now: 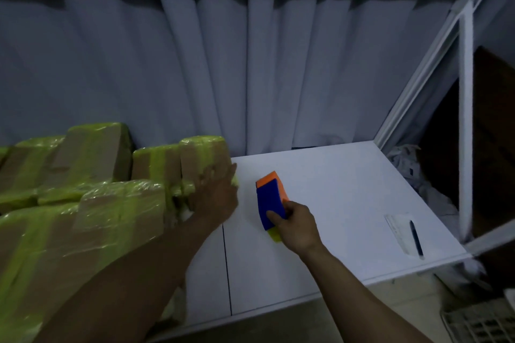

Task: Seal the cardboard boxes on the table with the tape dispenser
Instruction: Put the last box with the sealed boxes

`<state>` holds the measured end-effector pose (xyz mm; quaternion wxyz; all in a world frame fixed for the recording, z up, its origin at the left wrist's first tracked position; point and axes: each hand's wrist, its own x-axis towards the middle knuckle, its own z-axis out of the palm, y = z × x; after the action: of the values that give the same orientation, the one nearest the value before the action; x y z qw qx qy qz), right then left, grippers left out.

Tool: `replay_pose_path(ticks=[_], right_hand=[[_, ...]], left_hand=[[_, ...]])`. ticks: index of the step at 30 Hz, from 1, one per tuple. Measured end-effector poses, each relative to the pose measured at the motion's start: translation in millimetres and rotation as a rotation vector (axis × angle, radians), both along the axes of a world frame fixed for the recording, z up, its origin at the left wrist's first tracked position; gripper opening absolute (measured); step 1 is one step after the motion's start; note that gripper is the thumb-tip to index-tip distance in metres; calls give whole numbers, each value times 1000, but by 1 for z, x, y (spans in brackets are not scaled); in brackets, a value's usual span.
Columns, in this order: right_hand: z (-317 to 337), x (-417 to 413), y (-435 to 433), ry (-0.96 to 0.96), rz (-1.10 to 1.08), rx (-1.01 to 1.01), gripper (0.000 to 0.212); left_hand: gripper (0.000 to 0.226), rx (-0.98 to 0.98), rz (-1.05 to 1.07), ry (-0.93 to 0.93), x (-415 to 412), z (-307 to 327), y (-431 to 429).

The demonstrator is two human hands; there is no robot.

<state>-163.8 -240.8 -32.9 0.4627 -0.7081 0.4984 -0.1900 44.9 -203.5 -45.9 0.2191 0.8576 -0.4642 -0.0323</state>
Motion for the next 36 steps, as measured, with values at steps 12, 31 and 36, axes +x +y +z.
replay_pose_path(ticks=[12,31,36], right_hand=[[25,-53,13,31,63,-239,30],[-32,-58,5,134,-179,208,63],[-45,-44,20,269,-118,99,73]], left_hand=[[50,-269,154,1538,-116,21,22],[20,99,117,1155,-125,-47,55],[19,233,-59,1017,-131,-63,63]])
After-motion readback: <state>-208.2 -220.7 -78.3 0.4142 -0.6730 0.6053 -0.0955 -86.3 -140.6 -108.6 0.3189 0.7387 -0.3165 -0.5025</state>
